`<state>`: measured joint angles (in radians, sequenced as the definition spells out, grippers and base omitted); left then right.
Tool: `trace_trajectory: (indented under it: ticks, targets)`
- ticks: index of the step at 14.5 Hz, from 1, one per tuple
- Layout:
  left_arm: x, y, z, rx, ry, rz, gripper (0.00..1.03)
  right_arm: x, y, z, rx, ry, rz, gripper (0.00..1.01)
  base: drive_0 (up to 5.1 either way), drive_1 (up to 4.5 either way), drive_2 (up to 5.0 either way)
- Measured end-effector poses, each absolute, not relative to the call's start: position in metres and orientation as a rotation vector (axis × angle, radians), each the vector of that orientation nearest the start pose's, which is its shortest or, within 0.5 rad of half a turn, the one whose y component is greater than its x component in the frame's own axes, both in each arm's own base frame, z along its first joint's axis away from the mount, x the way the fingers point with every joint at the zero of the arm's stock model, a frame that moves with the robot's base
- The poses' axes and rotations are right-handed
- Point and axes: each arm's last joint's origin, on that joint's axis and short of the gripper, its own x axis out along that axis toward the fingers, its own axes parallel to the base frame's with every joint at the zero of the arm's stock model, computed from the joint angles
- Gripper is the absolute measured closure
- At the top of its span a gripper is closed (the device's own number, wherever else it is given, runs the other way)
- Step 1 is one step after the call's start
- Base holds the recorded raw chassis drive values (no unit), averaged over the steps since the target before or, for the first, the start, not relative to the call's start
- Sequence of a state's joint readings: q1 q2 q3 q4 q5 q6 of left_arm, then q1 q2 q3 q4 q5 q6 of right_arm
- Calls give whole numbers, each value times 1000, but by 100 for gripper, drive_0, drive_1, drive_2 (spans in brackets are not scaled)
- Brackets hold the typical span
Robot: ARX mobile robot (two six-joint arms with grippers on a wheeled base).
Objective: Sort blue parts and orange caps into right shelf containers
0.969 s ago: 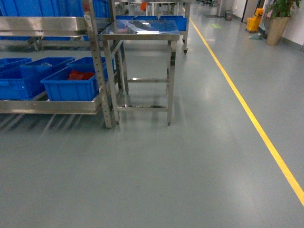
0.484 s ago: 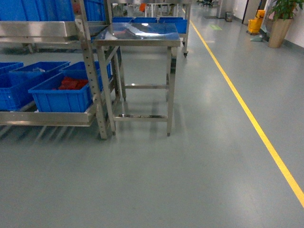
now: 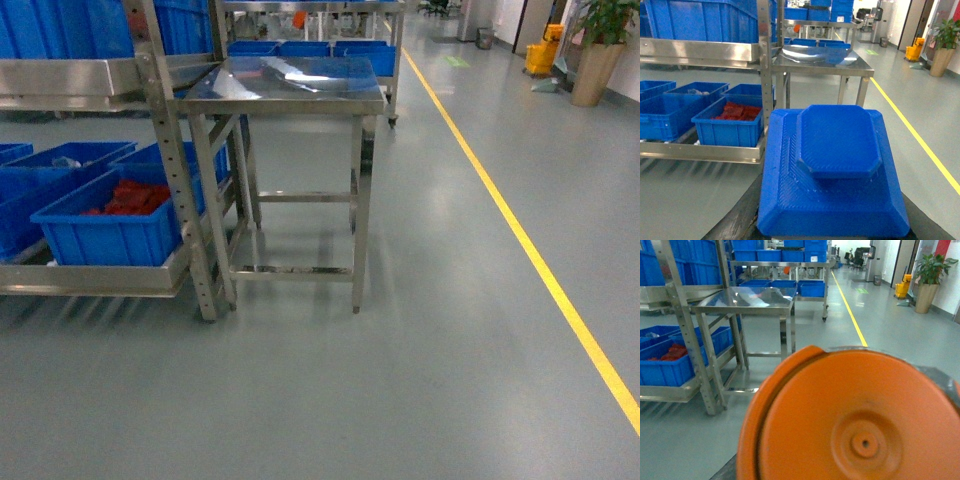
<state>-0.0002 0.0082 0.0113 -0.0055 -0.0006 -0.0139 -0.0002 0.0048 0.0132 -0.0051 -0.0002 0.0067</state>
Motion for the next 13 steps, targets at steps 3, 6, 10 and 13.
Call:
trace_trajectory:
  ticks: [3,6,10,13]
  targets:
    - [98,0,166,-14,4,0,62,97,0,167,7,-1,0,57,-2,413,-417]
    - [98,0,166,-14,3,0,62,97,0,167,7,-4,0,57,-8,418,-434]
    - [98,0,166,-14,3,0,62,97,0,167,7,-2,0,57,-8,418,-434]
    - [98,0,166,-14,5,0,62,97,0,167,7,-2,0,57,-10,419,-439]
